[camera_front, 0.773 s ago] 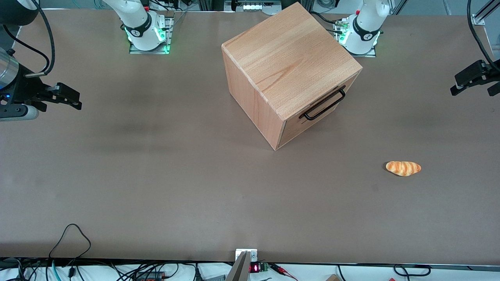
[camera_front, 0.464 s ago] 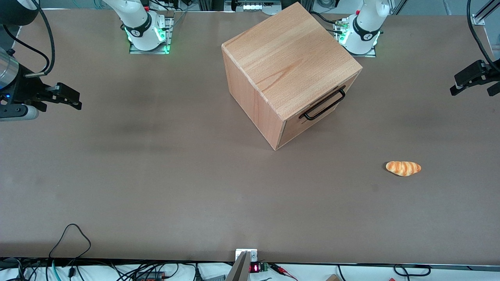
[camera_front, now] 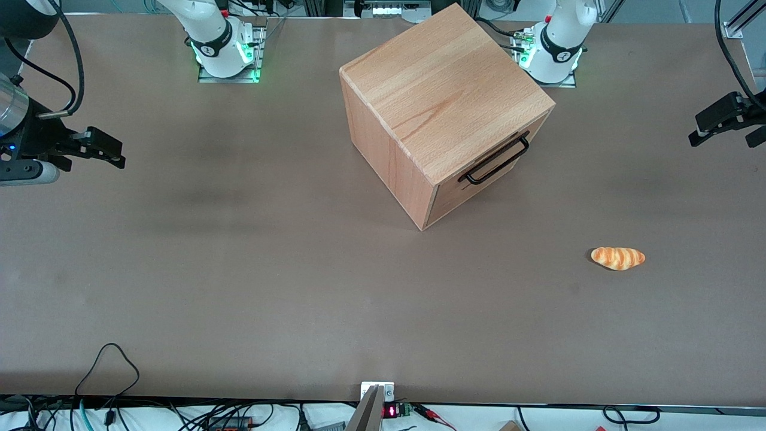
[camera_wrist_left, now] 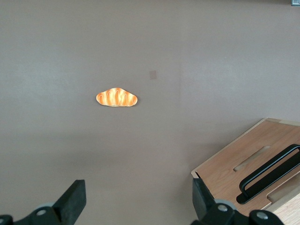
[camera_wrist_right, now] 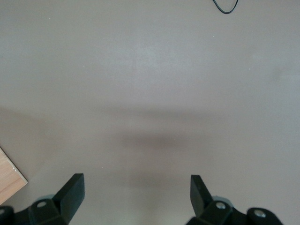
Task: Open top drawer with left arm
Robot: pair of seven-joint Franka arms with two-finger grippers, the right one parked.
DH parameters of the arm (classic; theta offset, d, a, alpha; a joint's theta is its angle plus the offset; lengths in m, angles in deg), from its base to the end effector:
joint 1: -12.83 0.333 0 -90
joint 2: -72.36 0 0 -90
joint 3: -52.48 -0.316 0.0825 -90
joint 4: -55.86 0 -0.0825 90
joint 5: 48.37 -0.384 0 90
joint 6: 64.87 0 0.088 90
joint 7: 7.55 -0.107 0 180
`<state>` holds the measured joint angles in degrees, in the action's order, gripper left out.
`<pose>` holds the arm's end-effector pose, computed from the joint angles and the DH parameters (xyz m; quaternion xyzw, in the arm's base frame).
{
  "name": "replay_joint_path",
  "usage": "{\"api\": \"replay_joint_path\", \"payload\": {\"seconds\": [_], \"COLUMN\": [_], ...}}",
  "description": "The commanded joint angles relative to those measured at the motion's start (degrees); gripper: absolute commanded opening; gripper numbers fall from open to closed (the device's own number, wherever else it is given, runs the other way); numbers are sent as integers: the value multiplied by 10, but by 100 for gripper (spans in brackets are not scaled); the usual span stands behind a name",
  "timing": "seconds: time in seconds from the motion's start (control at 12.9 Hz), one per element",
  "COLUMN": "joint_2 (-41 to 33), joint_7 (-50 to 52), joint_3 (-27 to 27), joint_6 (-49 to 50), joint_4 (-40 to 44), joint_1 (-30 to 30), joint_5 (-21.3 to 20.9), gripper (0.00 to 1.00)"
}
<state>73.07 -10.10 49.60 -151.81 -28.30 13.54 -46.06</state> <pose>0.5525 0.0300 0.6608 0.9996 0.0076 0.0191 0.0188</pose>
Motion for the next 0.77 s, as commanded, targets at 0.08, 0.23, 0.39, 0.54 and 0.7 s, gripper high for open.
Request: {"api": "replay_joint_path", "payload": {"seconds": [0.08,0.23,0.39,0.54,0.7], "joint_2": [11,23,30,38,46], "joint_7": [-6,-4,-2,8,4], "joint_3": [15,41,55,75,86], "joint_6": [10,7,8,8,9], "joint_4": [10,10,8,8,7], "joint_1": [-13,-13,-20,-20,-22], "joint_5": [0,2,8,8,7], "gripper": [100,100,100,100,100]}}
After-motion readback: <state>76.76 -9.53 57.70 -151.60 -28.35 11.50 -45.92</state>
